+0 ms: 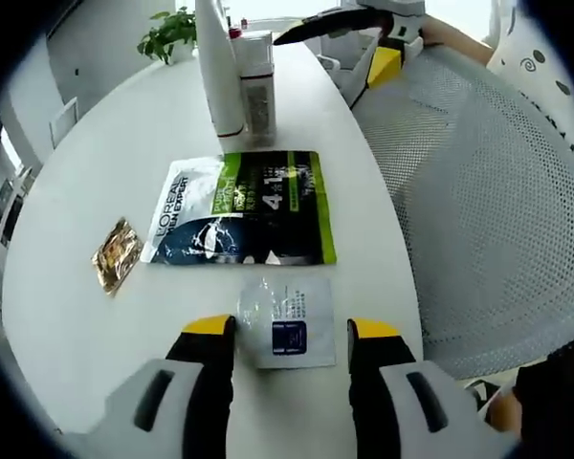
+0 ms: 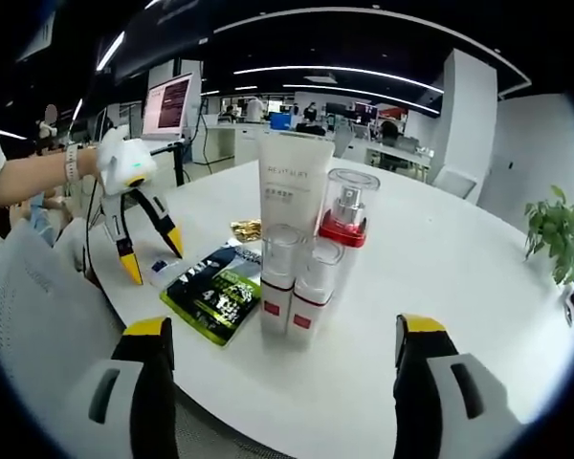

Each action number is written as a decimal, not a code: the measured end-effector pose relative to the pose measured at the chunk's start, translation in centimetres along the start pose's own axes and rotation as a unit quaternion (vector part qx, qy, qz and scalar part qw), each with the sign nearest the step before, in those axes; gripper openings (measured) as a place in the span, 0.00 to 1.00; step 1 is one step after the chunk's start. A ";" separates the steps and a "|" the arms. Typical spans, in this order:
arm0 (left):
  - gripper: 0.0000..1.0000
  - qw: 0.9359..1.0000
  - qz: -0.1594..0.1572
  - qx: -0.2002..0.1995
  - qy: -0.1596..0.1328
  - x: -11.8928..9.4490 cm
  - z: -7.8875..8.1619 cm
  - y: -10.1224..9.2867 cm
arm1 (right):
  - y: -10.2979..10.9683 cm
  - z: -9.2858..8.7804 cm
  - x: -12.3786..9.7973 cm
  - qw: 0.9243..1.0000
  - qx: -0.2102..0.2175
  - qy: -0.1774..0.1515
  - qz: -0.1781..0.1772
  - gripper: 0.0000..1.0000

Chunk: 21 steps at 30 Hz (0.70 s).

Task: Arrange the skincare products in the storage area until every visible bottle or jar stands upright without overlapping.

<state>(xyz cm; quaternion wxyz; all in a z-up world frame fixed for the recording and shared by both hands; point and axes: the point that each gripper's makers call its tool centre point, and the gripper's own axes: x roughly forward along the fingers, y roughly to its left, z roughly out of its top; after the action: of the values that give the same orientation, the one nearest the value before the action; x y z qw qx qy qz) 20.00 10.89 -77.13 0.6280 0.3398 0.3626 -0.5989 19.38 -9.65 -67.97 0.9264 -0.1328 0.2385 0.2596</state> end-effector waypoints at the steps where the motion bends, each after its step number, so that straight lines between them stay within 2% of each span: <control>1: 0.40 1.000 0.001 -0.001 0.000 0.0 0.0 0.0 | 0.0 0.0 0.0 1.000 0.000 0.000 0.000 0.95; 10: 0.35 0.999 0.025 -0.036 -0.004 0.1 0.3 0.5 | 0.0 -0.1 0.0 1.000 -0.003 0.001 0.000 0.95; 15: 0.35 0.998 0.038 -0.055 -0.009 0.2 0.6 0.4 | 0.0 -0.1 0.0 1.000 -0.005 0.003 0.000 0.95; 21: 0.38 0.998 0.038 -0.055 -0.017 0.3 0.7 0.1 | 0.1 -0.1 0.1 1.000 -0.006 0.004 0.001 0.95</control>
<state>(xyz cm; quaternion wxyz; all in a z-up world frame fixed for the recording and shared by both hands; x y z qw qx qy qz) 20.16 10.14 -77.01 0.6742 0.3077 0.3714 -0.5593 19.33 -9.61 -68.11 0.9243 -0.1392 0.2404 0.2619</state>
